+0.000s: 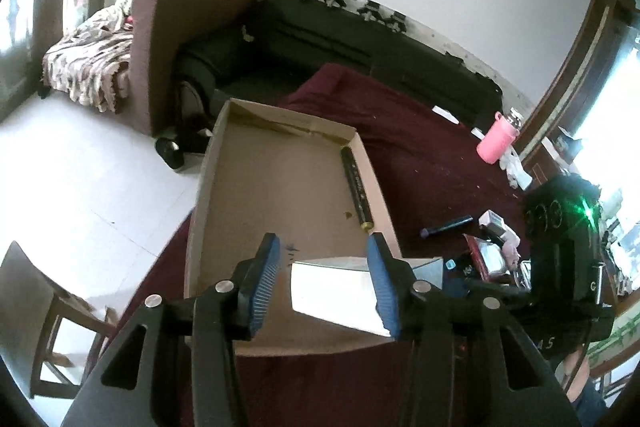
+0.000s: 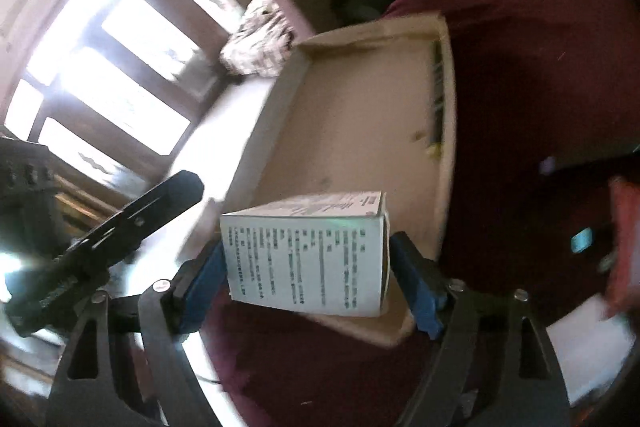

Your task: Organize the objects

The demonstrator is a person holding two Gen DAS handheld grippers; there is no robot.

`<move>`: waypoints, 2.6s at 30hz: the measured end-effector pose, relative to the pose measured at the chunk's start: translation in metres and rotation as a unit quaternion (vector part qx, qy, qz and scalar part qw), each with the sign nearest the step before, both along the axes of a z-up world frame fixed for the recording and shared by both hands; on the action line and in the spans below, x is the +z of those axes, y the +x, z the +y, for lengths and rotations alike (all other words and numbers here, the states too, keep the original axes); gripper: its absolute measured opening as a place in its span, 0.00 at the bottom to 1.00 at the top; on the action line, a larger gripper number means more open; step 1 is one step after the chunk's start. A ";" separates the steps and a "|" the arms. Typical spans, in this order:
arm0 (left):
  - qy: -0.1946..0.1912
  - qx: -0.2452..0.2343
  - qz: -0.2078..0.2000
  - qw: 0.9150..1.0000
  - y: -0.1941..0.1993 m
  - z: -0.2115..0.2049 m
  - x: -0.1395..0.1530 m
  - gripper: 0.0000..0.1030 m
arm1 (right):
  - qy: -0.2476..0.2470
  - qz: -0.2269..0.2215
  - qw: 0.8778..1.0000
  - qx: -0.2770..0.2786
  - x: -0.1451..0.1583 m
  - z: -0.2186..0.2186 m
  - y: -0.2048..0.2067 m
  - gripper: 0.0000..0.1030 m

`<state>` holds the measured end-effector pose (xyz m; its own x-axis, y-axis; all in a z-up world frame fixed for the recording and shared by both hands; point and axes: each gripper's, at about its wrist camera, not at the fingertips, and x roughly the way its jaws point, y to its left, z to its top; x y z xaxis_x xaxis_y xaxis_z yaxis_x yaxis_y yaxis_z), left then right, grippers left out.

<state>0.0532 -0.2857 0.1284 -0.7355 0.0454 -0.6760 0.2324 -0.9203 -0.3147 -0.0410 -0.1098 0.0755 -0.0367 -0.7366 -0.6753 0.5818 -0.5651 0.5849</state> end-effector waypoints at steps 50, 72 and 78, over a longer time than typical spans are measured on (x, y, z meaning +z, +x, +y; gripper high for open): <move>-0.025 0.045 0.023 0.998 0.080 -0.025 -0.003 0.46 | -0.167 -0.210 0.958 0.101 -0.064 -0.085 0.047 0.82; -0.068 -0.248 -0.023 0.966 -0.013 0.186 -0.040 0.48 | -0.046 0.103 0.975 -0.190 0.012 0.183 0.062 0.78; -0.096 -0.277 -0.043 0.955 -0.033 0.219 -0.047 0.48 | -0.048 0.106 0.962 -0.246 0.022 0.259 0.068 0.78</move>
<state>0.0204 -0.0672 0.0817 -0.5758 0.2796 -0.7683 -0.2889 -0.9487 -0.1286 0.0274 0.1491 0.0973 -0.5260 -0.6532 -0.5447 0.3689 -0.7523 0.5459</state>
